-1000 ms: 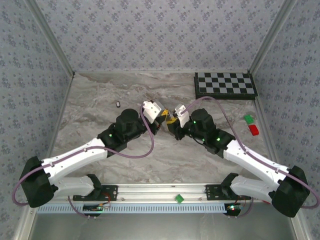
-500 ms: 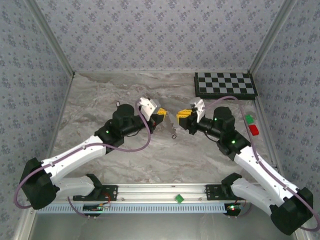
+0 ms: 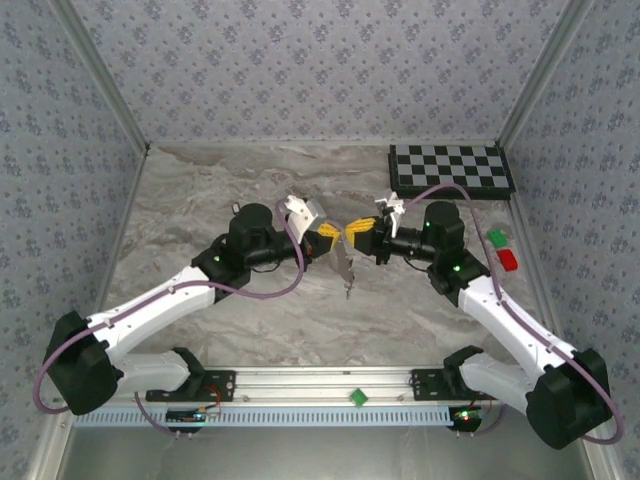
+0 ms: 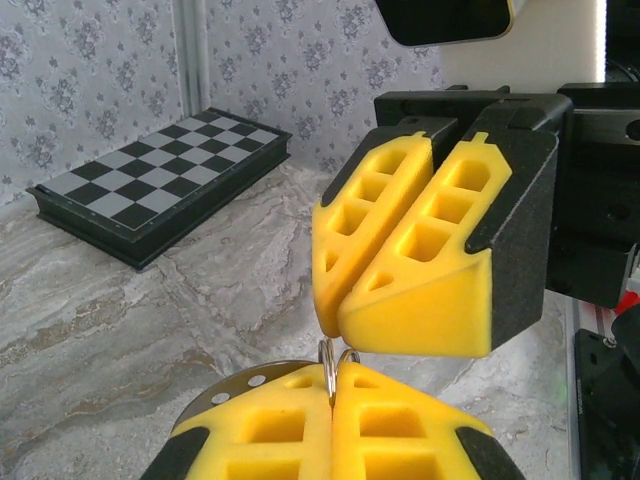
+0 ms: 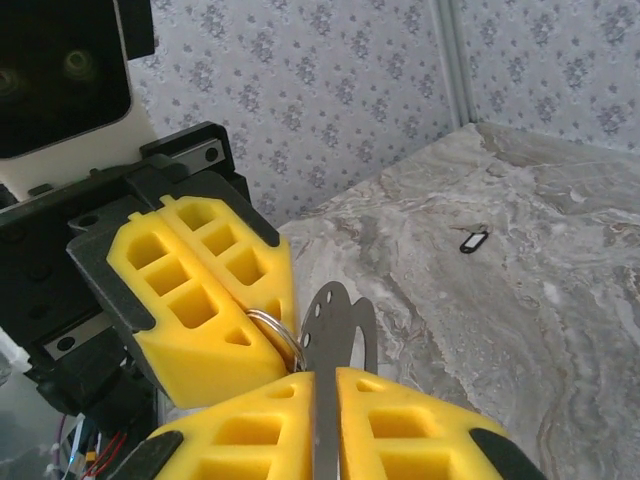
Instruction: Put the keys on the keyring
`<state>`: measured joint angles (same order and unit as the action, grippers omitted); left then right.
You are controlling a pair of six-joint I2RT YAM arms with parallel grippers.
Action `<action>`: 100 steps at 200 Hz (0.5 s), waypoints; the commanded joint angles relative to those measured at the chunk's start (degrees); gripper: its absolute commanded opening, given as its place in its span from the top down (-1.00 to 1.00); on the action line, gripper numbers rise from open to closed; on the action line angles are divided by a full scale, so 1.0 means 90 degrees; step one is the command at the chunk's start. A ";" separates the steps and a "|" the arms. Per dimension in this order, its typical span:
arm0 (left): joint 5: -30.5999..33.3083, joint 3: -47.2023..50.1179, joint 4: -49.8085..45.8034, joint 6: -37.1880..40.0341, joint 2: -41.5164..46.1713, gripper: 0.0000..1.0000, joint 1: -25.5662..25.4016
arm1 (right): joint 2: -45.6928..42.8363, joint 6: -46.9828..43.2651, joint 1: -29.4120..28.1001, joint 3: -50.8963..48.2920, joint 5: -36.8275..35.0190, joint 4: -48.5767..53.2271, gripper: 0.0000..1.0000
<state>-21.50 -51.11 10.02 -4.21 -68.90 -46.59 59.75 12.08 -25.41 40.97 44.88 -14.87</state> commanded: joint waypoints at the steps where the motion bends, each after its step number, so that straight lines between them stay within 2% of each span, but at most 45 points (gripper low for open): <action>1: -0.0295 -0.0317 0.0149 -0.0106 -0.0049 1.00 0.0022 | 0.0088 0.0075 -0.0043 0.0222 0.0394 -0.0203 0.77; 100: -0.0349 -0.0292 0.0152 -0.0166 -0.0038 1.00 0.0127 | 0.0006 0.0123 -0.0025 -0.0049 0.0529 -0.0252 0.62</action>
<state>-22.63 -51.29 9.17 -4.62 -69.19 -45.74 60.64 12.53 -25.52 41.06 47.42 -15.66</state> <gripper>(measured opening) 0.044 0.188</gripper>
